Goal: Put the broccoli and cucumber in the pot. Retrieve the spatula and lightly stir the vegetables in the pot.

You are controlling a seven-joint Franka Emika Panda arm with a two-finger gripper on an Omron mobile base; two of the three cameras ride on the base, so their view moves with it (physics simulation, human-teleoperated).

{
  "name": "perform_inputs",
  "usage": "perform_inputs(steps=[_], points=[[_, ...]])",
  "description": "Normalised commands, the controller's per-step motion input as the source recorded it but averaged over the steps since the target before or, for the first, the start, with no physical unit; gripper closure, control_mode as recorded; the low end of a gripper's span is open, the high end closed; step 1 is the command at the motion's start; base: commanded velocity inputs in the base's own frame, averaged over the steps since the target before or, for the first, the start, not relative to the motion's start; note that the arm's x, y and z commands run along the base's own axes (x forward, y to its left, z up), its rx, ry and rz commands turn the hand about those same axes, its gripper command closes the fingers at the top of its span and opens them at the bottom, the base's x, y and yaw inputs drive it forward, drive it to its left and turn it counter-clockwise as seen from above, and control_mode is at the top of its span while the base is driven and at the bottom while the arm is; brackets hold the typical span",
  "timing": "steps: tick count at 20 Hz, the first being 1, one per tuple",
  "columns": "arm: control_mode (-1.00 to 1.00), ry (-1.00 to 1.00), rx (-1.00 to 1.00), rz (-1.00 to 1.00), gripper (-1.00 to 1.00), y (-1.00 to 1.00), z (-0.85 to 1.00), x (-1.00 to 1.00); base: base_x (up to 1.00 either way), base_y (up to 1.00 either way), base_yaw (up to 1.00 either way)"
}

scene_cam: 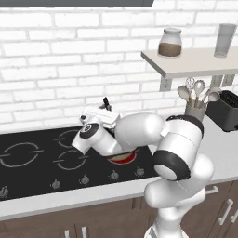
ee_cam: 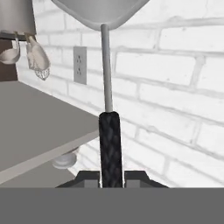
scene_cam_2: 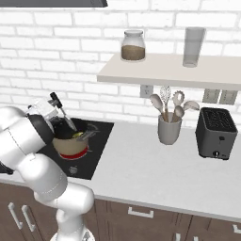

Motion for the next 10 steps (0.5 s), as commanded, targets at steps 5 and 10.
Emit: perform_inputs(steps=[5, 10], points=[[-1.00, 0.08, 0.00, 0.09, 1.00, 0.00, -0.24, 0.00, 0.00, 0.00, 0.00], [-1.00, 0.20, 0.00, 0.04, 1.00, 0.00, -0.70, 0.01, 0.00, 0.00, 0.00]])
